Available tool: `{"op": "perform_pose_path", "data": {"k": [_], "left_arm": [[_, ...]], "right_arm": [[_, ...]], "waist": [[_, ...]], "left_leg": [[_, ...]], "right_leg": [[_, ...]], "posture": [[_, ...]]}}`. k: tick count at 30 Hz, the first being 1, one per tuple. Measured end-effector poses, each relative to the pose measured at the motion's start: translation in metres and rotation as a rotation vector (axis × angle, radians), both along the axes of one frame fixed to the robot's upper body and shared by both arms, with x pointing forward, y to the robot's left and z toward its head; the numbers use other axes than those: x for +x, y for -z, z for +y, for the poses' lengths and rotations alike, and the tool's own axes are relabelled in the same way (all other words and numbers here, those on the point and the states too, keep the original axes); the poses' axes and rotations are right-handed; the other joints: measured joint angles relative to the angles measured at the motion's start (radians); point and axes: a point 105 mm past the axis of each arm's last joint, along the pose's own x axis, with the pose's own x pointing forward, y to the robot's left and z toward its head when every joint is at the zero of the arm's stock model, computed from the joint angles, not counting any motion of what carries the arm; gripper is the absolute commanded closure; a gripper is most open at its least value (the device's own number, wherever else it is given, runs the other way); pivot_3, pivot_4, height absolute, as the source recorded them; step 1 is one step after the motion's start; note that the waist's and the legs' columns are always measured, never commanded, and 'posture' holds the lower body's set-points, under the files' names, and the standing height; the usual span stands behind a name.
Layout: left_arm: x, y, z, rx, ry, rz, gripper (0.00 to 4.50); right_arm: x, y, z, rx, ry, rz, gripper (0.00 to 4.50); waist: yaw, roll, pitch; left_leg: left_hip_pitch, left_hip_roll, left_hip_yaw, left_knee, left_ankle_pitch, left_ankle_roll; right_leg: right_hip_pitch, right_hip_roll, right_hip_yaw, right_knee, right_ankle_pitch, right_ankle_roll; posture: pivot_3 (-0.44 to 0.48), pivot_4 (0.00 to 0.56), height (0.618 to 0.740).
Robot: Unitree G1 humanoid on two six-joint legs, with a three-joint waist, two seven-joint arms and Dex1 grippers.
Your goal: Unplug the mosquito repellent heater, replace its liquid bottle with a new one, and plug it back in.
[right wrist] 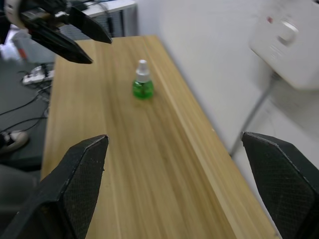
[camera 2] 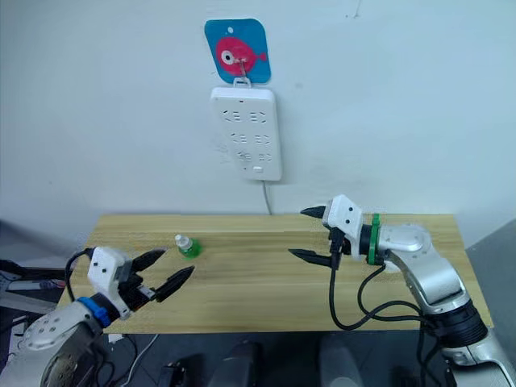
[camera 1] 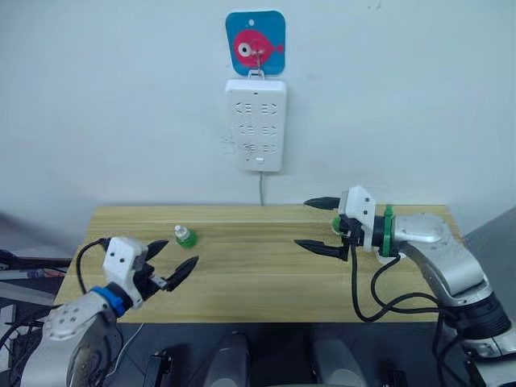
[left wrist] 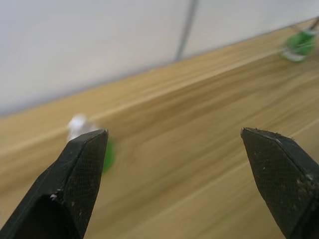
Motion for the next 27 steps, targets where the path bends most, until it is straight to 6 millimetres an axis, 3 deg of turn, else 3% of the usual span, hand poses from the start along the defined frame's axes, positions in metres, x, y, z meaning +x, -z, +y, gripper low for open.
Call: {"op": "perform_pose_path", "data": {"k": [6,12,22,27], "left_arm": [[-0.019,0.025,0.028,0.009,-0.129,0.109,0.00],[-0.037,0.040,0.037,0.042,-0.138,0.170,0.00],[-0.005,0.023,0.028,0.059,-0.116,0.075,0.00],[0.026,0.037,0.030,0.100,-0.144,0.098,0.00]], "right_arm": [[-0.014,0.001,-0.006,-0.080,-0.066,0.063,0.04],[-0.019,0.005,-0.011,-0.115,-0.074,0.077,0.04],[-0.023,-0.001,-0.008,-0.077,-0.077,0.097,0.04],[-0.023,-0.006,-0.005,-0.069,-0.067,0.095,0.04]], "waist": [[0.011,-0.003,0.002],[0.012,-0.004,0.003],[0.013,-0.006,0.004],[0.012,-0.007,0.010]], "left_leg": [[-0.001,0.000,0.000,0.000,0.000,0.000],[-0.001,0.000,0.000,0.000,0.000,0.000],[-0.002,-0.001,0.000,-0.001,0.000,0.000],[-0.002,-0.003,-0.001,0.000,0.000,0.000]], "right_leg": [[0.000,-0.003,-0.001,-0.001,0.000,0.000],[0.000,-0.004,-0.001,-0.004,0.000,0.000],[0.001,-0.008,-0.004,-0.005,0.000,0.000],[0.001,-0.007,-0.005,-0.004,0.000,0.001]], "posture": [[0.040,0.242,0.740],[0.043,0.239,0.740],[0.033,0.253,0.740],[0.012,0.280,0.740]]}}
